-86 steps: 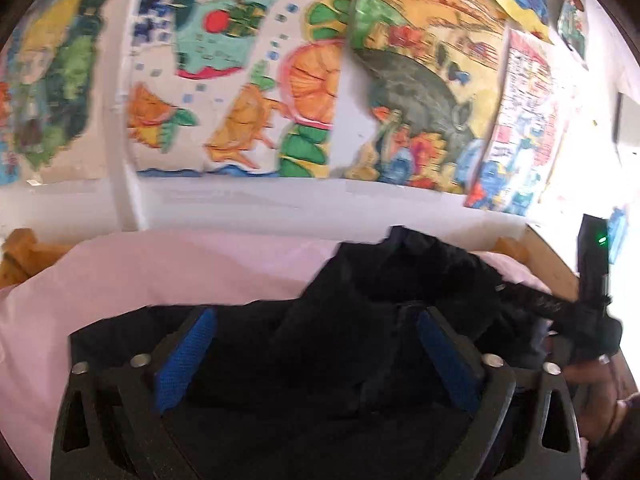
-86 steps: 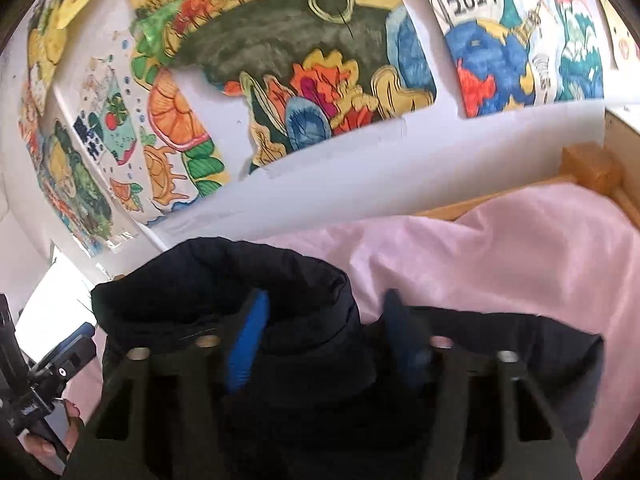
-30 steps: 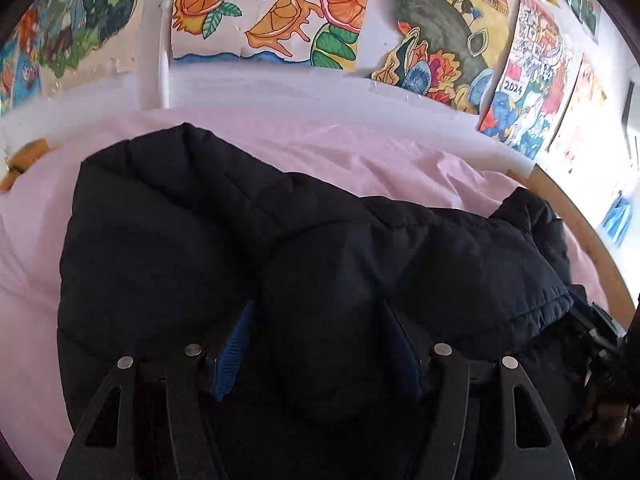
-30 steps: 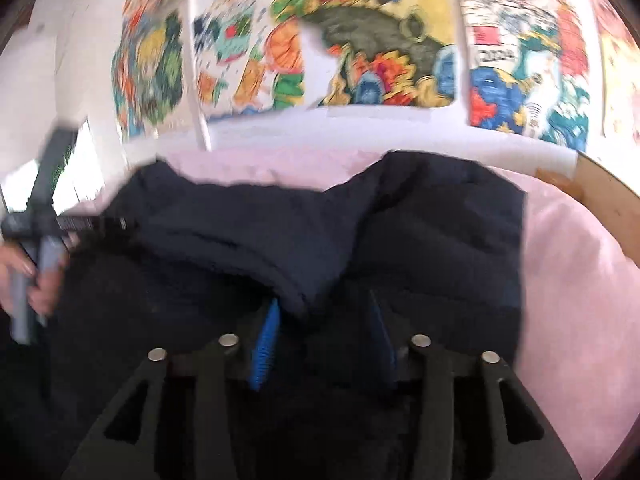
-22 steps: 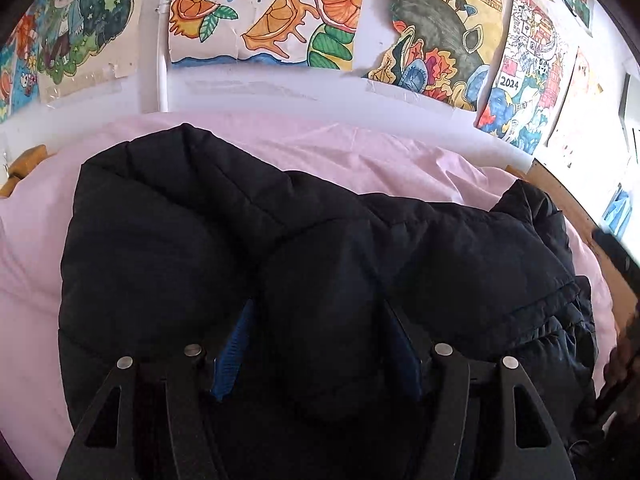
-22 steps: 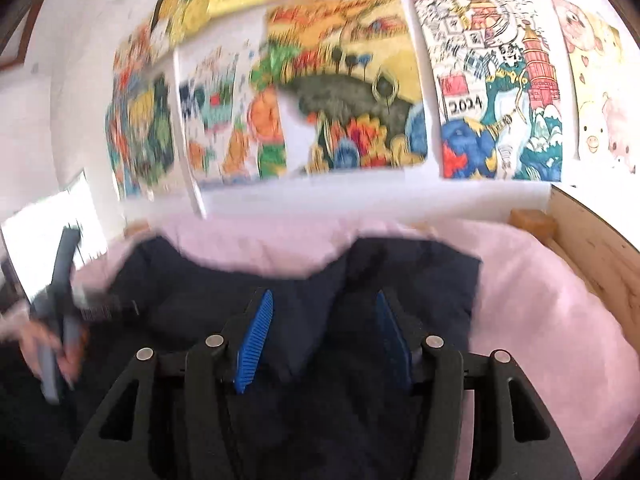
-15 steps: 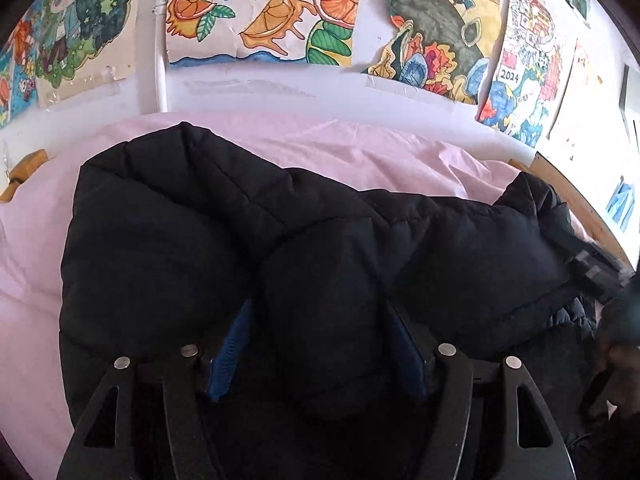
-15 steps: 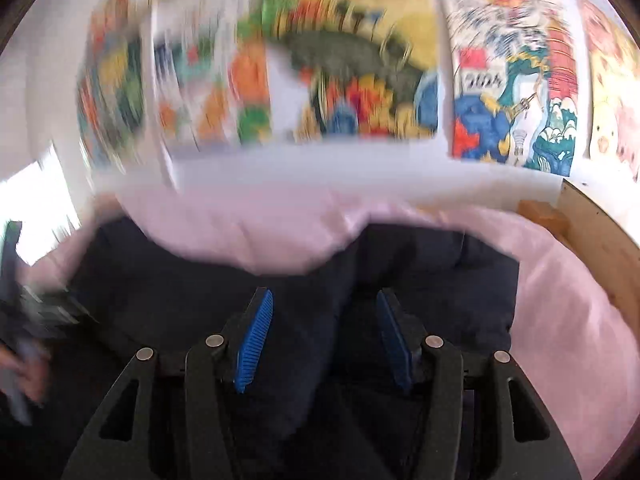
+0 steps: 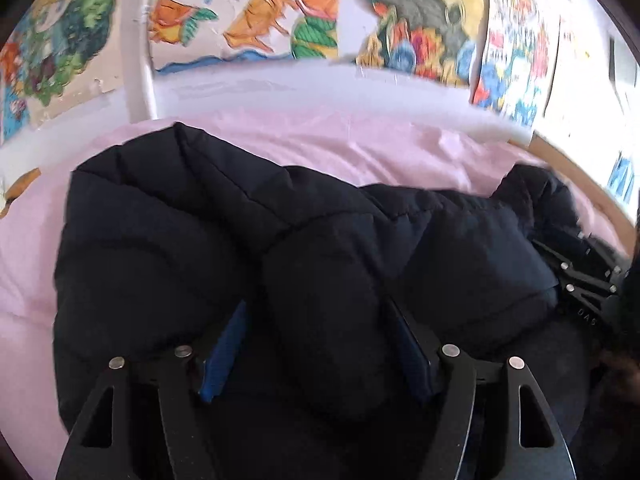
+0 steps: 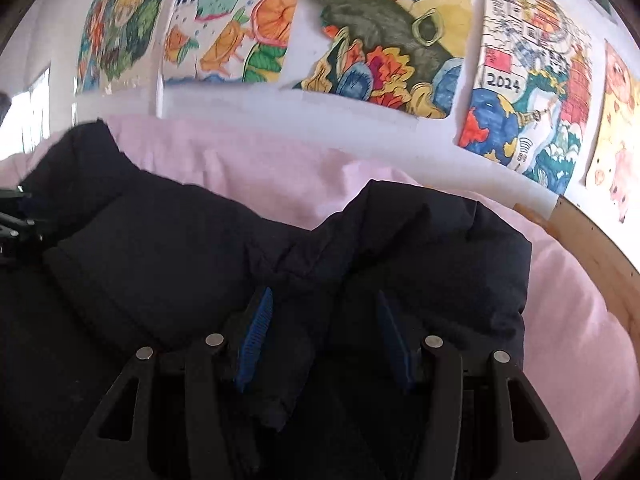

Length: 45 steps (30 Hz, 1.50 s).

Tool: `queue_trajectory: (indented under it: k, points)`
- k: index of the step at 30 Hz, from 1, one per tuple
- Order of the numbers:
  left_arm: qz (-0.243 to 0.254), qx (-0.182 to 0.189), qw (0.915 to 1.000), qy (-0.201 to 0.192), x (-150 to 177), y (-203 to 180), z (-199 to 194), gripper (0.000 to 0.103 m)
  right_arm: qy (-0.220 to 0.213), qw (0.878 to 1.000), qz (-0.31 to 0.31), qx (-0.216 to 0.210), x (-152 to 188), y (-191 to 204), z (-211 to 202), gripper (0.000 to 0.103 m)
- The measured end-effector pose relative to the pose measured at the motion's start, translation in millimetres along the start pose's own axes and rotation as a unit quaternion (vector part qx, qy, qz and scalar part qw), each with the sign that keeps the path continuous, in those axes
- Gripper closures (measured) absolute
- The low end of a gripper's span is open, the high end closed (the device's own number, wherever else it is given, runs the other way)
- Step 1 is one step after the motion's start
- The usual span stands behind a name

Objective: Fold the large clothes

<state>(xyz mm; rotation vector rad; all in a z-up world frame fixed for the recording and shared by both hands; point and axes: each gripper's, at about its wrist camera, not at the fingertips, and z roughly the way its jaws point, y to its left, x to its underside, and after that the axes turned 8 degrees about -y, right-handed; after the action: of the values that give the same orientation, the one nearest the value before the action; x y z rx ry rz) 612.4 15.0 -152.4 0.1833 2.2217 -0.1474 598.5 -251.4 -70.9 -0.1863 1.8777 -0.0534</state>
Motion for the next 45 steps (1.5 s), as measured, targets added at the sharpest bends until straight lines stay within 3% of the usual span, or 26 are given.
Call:
queue_trajectory:
  k: [5, 8, 10, 13, 16, 22, 26, 29, 35, 41, 45]
  points:
    - [-0.054, 0.060, 0.9950, -0.060, -8, 8, -35, 0.028, -0.049, 0.994, 0.082, -0.047, -16, -22, -26, 0.050]
    - [-0.021, 0.042, 0.9983, -0.035, -11, -5, -23, 0.028, -0.075, 0.992, 0.058, -0.086, -22, -9, -38, 0.043]
    - [-0.001, 0.004, 1.0000, 0.005, -5, -8, -4, 0.025, -0.064, 0.994, 0.030, -0.087, -17, 3, -36, 0.043]
    - [0.016, 0.003, 0.9998, 0.013, 4, -8, 5, 0.023, -0.013, 0.996, 0.015, -0.082, 1, 11, -17, 0.043]
    - [0.046, -0.010, 0.9988, 0.014, 7, -14, 8, 0.021, 0.003, 0.996, 0.029, -0.083, 7, 9, -8, 0.037]
    - [0.026, 0.011, 0.9996, 0.004, 9, -5, 4, 0.019, -0.001, 0.996, 0.035, -0.085, 9, 7, -12, 0.030]
    - [0.037, 0.028, 0.9989, 0.009, 11, -11, -2, 0.002, -0.003, 0.993, 0.058, -0.098, 10, -2, -13, 0.021]
    - [0.049, 0.013, 0.9986, 0.013, 13, -18, -9, 0.000, -0.007, 0.991, 0.078, -0.113, 11, -9, -15, 0.016]
    - [0.061, -0.015, 0.9977, 0.025, 15, -24, -30, 0.000, -0.014, 0.993, 0.075, -0.090, 9, -15, -36, 0.015]
    - [0.029, 0.015, 0.9987, 0.039, 23, -26, -67, 0.000, 0.001, 0.995, 0.079, -0.059, 8, -33, -85, 0.015]
    - [0.028, 0.030, 0.9989, 0.023, 30, -40, -117, 0.000, 0.003, 0.994, 0.096, -0.051, 9, -41, -134, 0.015]
